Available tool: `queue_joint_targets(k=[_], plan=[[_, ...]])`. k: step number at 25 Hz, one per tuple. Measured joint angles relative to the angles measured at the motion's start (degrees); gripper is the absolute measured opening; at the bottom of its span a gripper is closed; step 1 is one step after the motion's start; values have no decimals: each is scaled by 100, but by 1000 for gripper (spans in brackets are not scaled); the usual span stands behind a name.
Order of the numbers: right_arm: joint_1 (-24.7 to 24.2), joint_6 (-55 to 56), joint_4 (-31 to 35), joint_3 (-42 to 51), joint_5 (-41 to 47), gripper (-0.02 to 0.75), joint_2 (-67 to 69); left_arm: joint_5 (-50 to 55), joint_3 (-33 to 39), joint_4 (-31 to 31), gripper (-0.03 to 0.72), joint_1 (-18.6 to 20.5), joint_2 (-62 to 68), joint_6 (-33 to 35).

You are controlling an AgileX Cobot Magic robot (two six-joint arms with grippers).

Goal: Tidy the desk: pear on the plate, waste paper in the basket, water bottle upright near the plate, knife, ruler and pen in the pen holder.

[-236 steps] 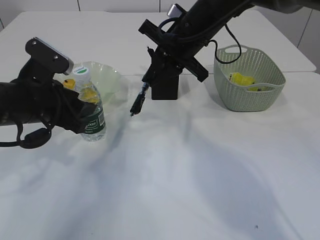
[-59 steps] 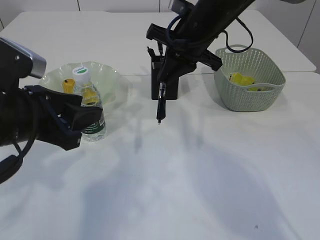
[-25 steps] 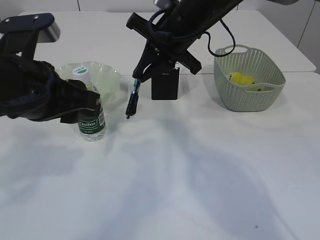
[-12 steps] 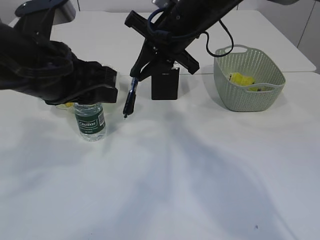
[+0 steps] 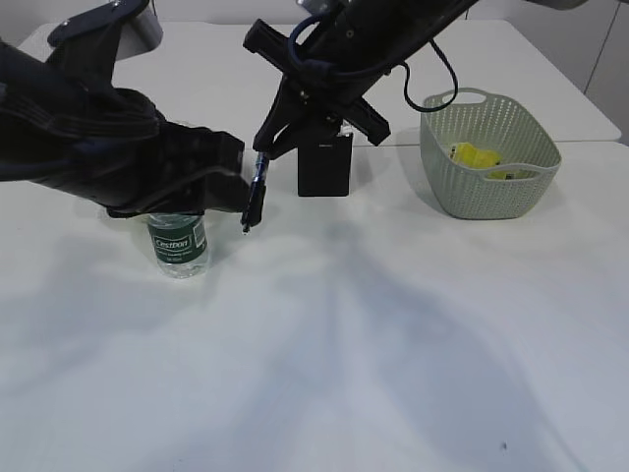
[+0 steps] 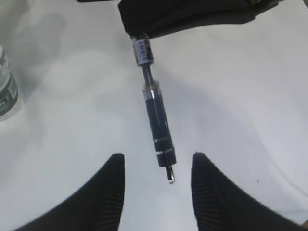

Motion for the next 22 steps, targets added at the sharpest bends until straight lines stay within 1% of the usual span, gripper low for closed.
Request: queue_joint_targets(k=[4, 10, 22], plan=[[0, -60, 0, 0, 30, 88, 0, 139, -145, -166, 320, 0, 91, 186], [0, -148, 0, 0, 52, 88, 0, 506, -528, -212, 320, 0, 337, 370], [0, -269, 4, 0, 52, 88, -9, 641, -568, -312, 320, 0, 583, 462]])
